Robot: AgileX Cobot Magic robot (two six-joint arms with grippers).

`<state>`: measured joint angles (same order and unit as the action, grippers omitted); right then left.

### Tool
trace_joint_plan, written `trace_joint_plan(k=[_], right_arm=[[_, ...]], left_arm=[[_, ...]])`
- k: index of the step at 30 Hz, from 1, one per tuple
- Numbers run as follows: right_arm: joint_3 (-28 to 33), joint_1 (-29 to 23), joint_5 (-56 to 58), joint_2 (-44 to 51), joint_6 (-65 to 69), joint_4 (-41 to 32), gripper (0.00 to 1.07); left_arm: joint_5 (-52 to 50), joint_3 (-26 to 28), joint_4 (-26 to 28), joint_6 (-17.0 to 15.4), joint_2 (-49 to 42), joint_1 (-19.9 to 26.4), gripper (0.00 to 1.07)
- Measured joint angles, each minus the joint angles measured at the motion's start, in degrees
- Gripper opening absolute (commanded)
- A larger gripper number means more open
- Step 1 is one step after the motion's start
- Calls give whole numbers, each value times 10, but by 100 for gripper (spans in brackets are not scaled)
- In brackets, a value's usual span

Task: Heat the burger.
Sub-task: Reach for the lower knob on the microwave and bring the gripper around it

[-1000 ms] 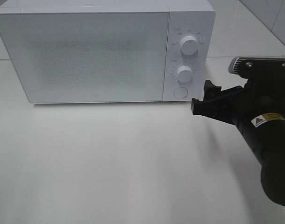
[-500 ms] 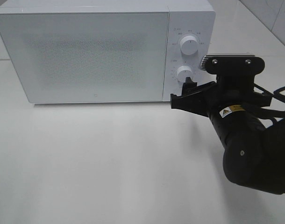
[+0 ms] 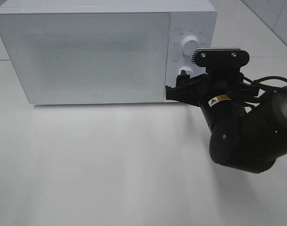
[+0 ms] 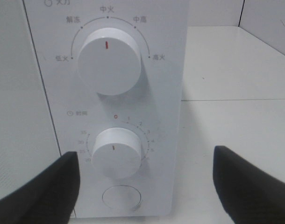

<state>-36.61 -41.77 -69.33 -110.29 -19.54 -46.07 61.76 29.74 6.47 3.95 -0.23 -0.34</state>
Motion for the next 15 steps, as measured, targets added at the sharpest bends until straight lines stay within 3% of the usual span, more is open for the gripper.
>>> trace_joint_plan(k=[15], right_arm=[[-48,23,0,-42,15,17,76]], left_arm=[[0,0,-1,0,0,0,98]])
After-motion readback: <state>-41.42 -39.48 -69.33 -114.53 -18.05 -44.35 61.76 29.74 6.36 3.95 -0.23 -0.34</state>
